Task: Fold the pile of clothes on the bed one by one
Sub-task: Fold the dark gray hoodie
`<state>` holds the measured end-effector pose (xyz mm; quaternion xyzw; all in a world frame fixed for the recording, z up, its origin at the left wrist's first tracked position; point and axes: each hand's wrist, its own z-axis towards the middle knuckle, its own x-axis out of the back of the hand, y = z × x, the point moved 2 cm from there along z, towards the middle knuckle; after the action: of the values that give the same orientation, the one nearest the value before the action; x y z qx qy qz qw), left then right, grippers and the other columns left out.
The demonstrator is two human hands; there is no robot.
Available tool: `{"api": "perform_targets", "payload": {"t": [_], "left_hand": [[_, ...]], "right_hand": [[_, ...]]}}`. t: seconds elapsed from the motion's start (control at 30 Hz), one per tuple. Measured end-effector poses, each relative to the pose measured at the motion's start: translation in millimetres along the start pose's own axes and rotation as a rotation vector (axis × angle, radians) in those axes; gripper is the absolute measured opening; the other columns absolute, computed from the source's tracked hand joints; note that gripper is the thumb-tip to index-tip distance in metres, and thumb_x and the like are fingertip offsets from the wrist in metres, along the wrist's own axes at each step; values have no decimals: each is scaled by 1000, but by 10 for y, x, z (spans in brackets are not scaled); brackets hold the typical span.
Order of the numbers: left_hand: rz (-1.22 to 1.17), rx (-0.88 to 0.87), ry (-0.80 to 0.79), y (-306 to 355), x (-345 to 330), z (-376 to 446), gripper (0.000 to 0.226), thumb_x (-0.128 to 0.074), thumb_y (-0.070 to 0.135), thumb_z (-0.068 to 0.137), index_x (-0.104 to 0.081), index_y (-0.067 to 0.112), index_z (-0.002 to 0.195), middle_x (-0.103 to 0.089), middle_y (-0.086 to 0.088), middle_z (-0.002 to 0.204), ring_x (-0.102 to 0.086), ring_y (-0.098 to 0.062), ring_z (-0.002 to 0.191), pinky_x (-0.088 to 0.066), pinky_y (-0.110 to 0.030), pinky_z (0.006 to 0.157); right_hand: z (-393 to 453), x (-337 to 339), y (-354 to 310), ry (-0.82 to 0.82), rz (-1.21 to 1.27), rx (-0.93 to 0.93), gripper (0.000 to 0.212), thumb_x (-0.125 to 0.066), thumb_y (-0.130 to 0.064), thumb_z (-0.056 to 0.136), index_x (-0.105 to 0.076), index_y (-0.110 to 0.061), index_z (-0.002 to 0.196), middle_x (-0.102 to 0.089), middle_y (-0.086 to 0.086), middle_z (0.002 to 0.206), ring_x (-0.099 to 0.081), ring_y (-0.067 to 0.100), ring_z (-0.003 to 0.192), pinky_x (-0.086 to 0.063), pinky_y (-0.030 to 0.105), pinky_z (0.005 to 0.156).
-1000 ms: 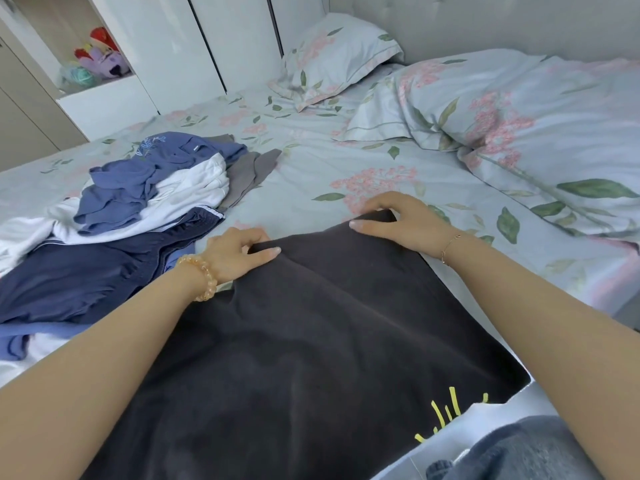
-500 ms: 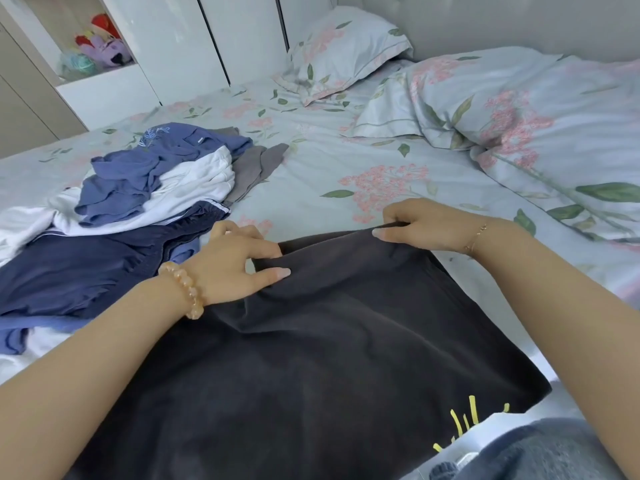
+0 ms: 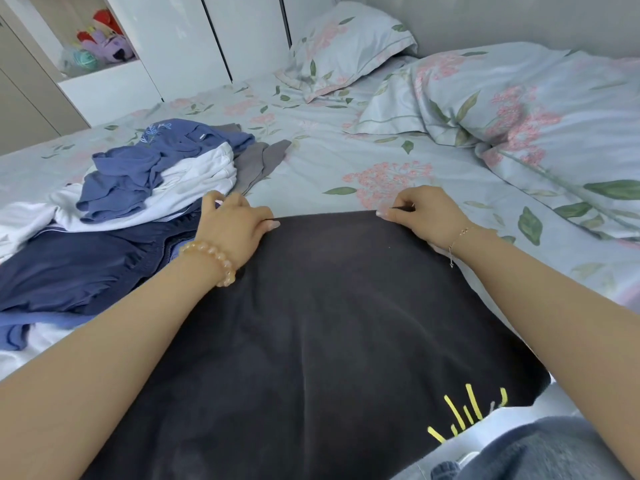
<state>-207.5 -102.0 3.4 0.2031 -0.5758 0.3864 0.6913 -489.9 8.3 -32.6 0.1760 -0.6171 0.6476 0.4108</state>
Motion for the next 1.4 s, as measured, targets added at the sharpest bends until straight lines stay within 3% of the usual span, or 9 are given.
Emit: {"api": "perform_targets", "payload": {"t": [0.23, 0.4, 0.53, 0.63, 0.73, 0.9, 1.07, 1.23, 1.4], "left_hand": [[-461, 340, -283, -11, -477, 111, 30, -50, 45, 94, -51, 16, 101, -57, -9, 107, -55, -29, 101, -41, -35, 87], [-473, 401, -473, -73, -325, -26, 57, -45, 60, 91, -57, 6, 107, -61, -6, 105, -55, -24, 98, -39, -31, 81], [-803, 432, -276, -59, -202, 56, 47, -56, 49, 91, -53, 4, 104, -60, -8, 99, -57, -23, 91, -43, -34, 82], [-805, 368, -53, -3, -150, 361, 31, -63, 40, 90, -48, 14, 97, -55, -5, 94, -52, -21, 87, -39, -28, 72], [-788, 314, -58, 118, -301, 595, 26, -67, 33, 88, -51, 17, 102, -52, -3, 100, -52, -21, 93, -36, -26, 78], [-756, 389, -139, 170, -655, 535, 32, -61, 29, 91, -53, 15, 119, -57, -7, 113, -55, -26, 110, -40, -28, 88], [-295, 250, -107, 403, -267, 183, 56, -51, 34, 95, -29, 24, 146, -26, -8, 151, -33, -30, 134, -30, -46, 106], [-478, 68, -286, 760, 389, -742, 65, -52, 50, 91, -25, 32, 147, -17, 5, 157, -22, -19, 143, -21, -42, 114], [-415, -36, -605, 945, 566, -1814, 119, -43, 88, 62, 14, 33, 151, 18, 13, 158, 6, -8, 147, -6, -40, 120]], "right_hand": [[141, -94, 61, -180, 201, -201, 57, -76, -51, 76, -55, -16, 115, -54, -5, 109, -52, 14, 100, -41, 24, 78], [196, -47, -32, -351, 248, -199, 37, -73, -47, 81, -69, -11, 85, -65, -6, 84, -61, 12, 80, -45, 18, 65], [302, 28, -40, -231, 414, -272, 37, -69, -40, 87, -70, -8, 104, -70, 1, 98, -66, 18, 88, -54, 23, 76], [415, -16, -22, 14, 307, -267, 28, -67, -35, 89, -62, -7, 91, -60, 2, 82, -56, 20, 82, -44, 23, 64], [456, -83, 109, 139, 170, -264, 30, -70, -36, 86, -58, -9, 82, -57, 2, 81, -54, 24, 85, -39, 27, 63], [422, -73, 65, -58, 146, -312, 37, -74, -40, 82, -59, -13, 102, -58, -5, 97, -53, 18, 99, -40, 23, 68], [132, 63, -50, -129, 169, -368, 86, -75, -38, 81, -25, -13, 147, -38, 5, 148, -43, 25, 130, -39, 30, 87], [-542, 334, -106, -295, 215, -424, 48, -73, -49, 79, -59, -23, 117, -68, -3, 113, -67, 15, 95, -56, 30, 77], [-1401, 472, -145, -585, 403, -498, 41, -71, -52, 81, -72, -20, 106, -75, 1, 100, -72, 21, 93, -54, 27, 78]]}}
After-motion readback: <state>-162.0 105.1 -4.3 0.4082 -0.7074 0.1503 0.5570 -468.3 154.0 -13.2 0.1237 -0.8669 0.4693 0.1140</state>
